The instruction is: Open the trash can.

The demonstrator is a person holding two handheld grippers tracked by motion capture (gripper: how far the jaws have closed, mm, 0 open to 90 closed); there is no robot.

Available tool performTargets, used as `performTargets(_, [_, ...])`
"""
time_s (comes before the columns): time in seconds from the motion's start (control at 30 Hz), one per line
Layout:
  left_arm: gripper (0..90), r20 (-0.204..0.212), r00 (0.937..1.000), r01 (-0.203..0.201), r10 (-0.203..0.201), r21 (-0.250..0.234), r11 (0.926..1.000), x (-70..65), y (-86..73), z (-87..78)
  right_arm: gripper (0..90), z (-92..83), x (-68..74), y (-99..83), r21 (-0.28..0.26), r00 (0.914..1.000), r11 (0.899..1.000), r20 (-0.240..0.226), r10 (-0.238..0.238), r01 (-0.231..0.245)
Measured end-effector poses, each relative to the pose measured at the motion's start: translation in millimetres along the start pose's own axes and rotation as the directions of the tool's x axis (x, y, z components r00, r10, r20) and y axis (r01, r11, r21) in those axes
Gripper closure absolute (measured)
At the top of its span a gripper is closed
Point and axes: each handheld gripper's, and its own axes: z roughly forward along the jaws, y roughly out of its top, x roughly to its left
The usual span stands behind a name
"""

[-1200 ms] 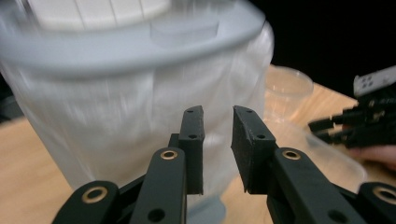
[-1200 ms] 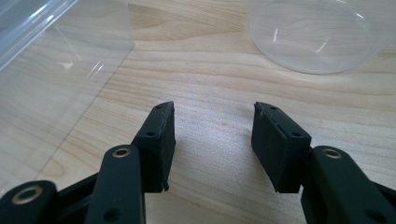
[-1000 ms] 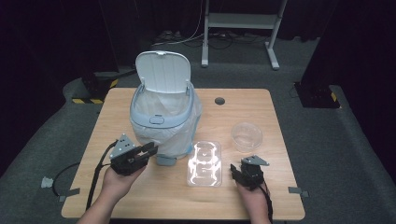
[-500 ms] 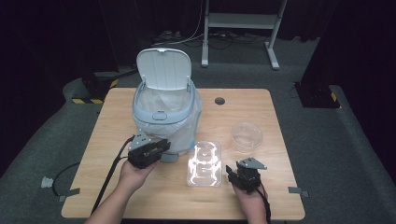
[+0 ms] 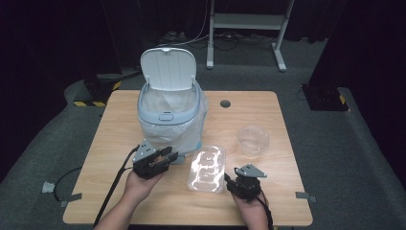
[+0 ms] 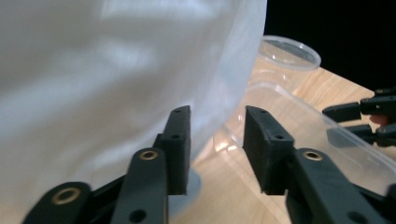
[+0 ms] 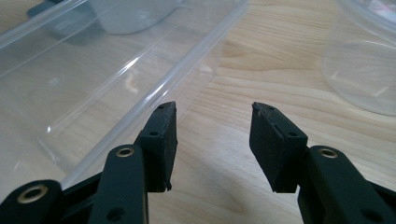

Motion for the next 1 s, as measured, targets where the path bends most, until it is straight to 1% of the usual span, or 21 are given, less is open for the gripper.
performTargets(0.03, [57.4,-0.004,1.0,0.007,-0.007,0.004,1.0,0.3,-6.8,-3.8,51.2,0.1,2.3,0.0,0.002,1.0,1.0,-0.006,-0.006,0.006])
performTargets(0.07, [56.0,-0.004,1.0,0.007,-0.007,0.004,1.0,0.3,-6.8,-3.8,51.2,0.1,2.3,0.0,0.002,1.0,1.0,-0.006,-0.006,0.006])
performTargets(0.1, [54.1,-0.003,0.9994,0.034,-0.034,0.014,0.9993,2.2,-22.7,-13.2,51.0,-0.7,11.6,0.1,0.005,0.9993,1.0,-0.028,-0.025,0.025])
performTargets(0.17, [52.8,-0.001,0.9991,0.042,-0.042,0.021,0.9989,2.8,-29.6,-17.2,50.8,-1.5,16.6,0.3,0.006,0.9985,0.999,-0.038,-0.04,0.04])
performTargets(0.2, [51.3,-0.008,0.9991,0.043,-0.043,0.029,0.9987,2.6,-37.9,-22.0,50.7,-2.5,22.2,0.4,0.007,0.9976,0.999,-0.047,-0.051,0.051])
performTargets(0.23, [48.6,-0.015,0.9992,0.037,-0.036,0.04,0.9985,2.7,-44.0,-25.4,50.4,-4.0,34.3,1.3,0.003,0.9942,0.997,-0.072,-0.08,0.081])
performTargets(0.3, [47.6,-0.028,0.9991,0.032,-0.031,0.058,0.9978,2.5,-53.4,-30.3,50.3,-4.3,38.5,1.6,0.002,0.9929,0.996,-0.081,-0.087,0.087])
performTargets(0.33, [45.5,-0.04,0.9987,0.033,-0.031,0.066,0.9972,3.2,-62.4,-35.3,50.0,-4.4,49.4,2.3,0.004,0.9897,0.995,-0.101,-0.102,0.103])
performTargets(0.4, [44.2,-0.047,0.9984,0.035,-0.032,0.066,0.9972,3.9,-66.3,-37.4,49.9,-4.2,54.6,2.7,0.006,0.9876,0.994,-0.113,-0.109,0.11])
performTargets(0.43, [43.8,-0.052,0.9976,0.048,-0.045,0.063,0.9968,5.1,-73.1,-40.5,49.7,-3.0,64.2,3.1,0.004,0.9834,0.992,-0.133,-0.123,0.125])
performTargets(0.53, [43.7,-0.055,0.9964,0.068,-0.064,0.077,0.9946,8.0,-80.4,-40.7,49.7,0.4,72.3,3.7,0.004,0.9813,0.99,-0.135,-0.137,0.139])
performTargets(0.57, [43.6,-0.055,0.9964,0.068,-0.064,0.077,0.9946,8.0,-80.4,-40.7,49.7,0.4,72.3,3.7,0.004,0.9813,0.99,-0.135,-0.137,0.139])
performTargets(0.63, [43.2,-0.055,0.9968,0.063,-0.058,0.088,0.9942,7.7,-79.6,-38.9,50.4,3.5,66.1,3.4,0.006,0.988,0.991,-0.084,-0.129,0.13])
performTargets(0.7, [43.2,-0.05,0.9968,0.067,-0.063,0.086,0.994,7.2,-79.0,-38.0,50.6,3.5,63.1,3.1,0.007,0.9909,0.993,-0.071,-0.114,0.115])
performTargets(0.73, [43.3,-0.047,0.9971,0.064,-0.061,0.086,0.9942,6.0,-78.1,-36.0,51.1,3.8,50.7,2.2,0.008,0.9946,0.995,-0.024,-0.101,0.101])
performTargets(0.77, [44.3,-0.045,0.9975,0.06,-0.056,0.091,0.9941,3.7,-76.8,-32.3,51.2,4.4,44.7,1.9,0.012,0.9961,0.996,-0.002,-0.088,0.088])
performTargets(0.87, [47.5,-0.041,0.9971,0.068,-0.064,0.095,0.9931,1.0,-75.3,-26.5,53.7,10.6,24.8,3.6,0.015,0.9937,0.997,0.08,-0.078,0.077])
performTargets(0.9, [47.5,-0.042,0.9966,0.075,-0.071,0.097,0.9925,0.0,-74.8,-24.1,53.7,10.6,24.8,3.6,0.015,0.9937,0.997,0.08,-0.078,0.077])
performTargets(0.93, [48.6,-0.036,0.996,0.085,-0.082,0.096,0.9918,-1.3,-74.7,-21.8,55.0,17.0,13.1,4.8,0.009,0.9917,0.999,0.117,-0.053,0.053])
performTargets(0.97, [48.7,-0.036,0.9965,0.079,-0.075,0.102,0.9917,-4.2,-75.1,-18.7,55.3,20.2,8.8,5.7,0.007,0.9919,1.0,0.123,-0.031,0.031])
performTargets(1.0, [48.8,-0.036,0.9965,0.079,-0.075,0.102,0.9917,-4.2,-75.1,-18.7,55.3,20.2,8.8,5.7,0.007,0.9919,1.0,0.123,-0.031,0.031])
